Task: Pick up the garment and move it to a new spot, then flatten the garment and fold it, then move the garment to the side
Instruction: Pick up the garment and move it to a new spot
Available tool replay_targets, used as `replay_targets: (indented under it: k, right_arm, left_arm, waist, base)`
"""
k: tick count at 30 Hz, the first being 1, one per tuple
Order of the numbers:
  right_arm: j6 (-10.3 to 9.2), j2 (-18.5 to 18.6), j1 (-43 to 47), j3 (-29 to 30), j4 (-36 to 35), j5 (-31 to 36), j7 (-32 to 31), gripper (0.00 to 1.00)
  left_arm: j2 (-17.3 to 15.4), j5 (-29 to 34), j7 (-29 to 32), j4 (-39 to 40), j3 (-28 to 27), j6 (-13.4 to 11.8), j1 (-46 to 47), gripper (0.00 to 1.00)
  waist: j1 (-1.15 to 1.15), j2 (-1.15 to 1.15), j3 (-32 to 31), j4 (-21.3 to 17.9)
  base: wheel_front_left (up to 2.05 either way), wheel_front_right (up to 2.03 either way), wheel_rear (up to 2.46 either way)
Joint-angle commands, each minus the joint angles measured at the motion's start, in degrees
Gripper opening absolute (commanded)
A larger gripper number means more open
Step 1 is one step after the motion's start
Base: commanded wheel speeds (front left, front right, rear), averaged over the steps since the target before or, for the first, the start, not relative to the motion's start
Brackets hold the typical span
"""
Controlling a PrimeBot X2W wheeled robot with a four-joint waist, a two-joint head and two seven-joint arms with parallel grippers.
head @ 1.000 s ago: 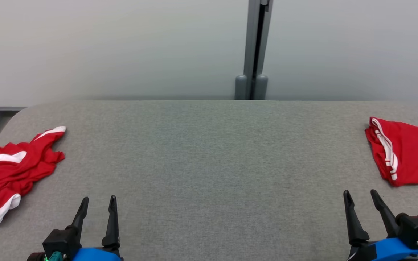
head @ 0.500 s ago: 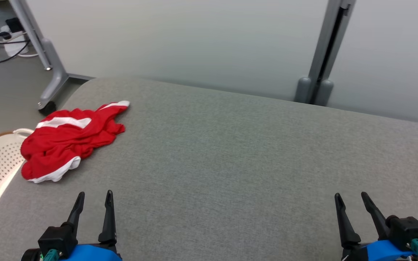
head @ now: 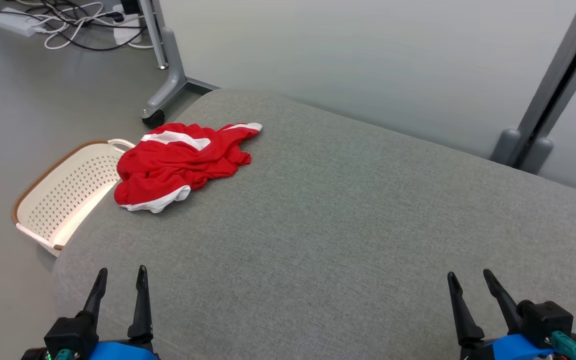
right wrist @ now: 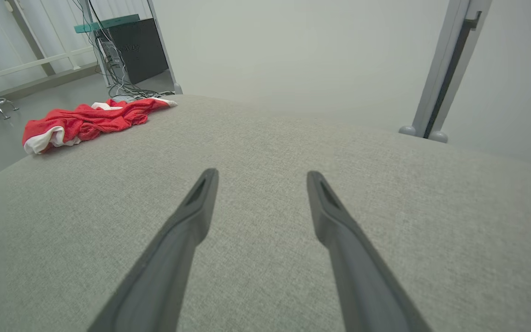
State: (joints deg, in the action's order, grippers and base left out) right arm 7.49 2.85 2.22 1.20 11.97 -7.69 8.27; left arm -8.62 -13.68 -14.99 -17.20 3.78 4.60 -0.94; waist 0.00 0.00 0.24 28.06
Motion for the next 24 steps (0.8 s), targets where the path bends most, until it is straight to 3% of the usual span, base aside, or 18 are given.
replay_targets:
  k: [1, 17, 24]
  right_arm:
    - [0.01, 0.1, -1.1, -0.1, 0.2, 0.0, 0.4, 1.00]
    - [0.01, 0.1, -1.0, -0.5, 0.9, -0.3, 0.3, 1.00]
    - [0.01, 0.1, -0.3, 0.0, -0.2, -0.2, -0.2, 1.00]
  left_arm:
    - [-0.2, -0.4, -0.2, 0.1, -0.3, 0.1, -0.1, 1.00]
    - [-0.2, -0.6, -0.2, 2.0, -0.7, -0.9, -0.7, 1.00]
    - [-2.2, -1.9, 2.5, 8.5, -1.3, -0.2, 4.0, 1.00]
  waist:
    - [0.00, 0.00, 0.2, 0.7]
    - [0.00, 0.00, 0.2, 1.8]
    - [0.00, 0.00, 1.5, 1.5]
  base:
    - [0.00, 0.00, 0.00]
    - [0.00, 0.00, 0.00]
    - [0.00, 0.00, 0.00]
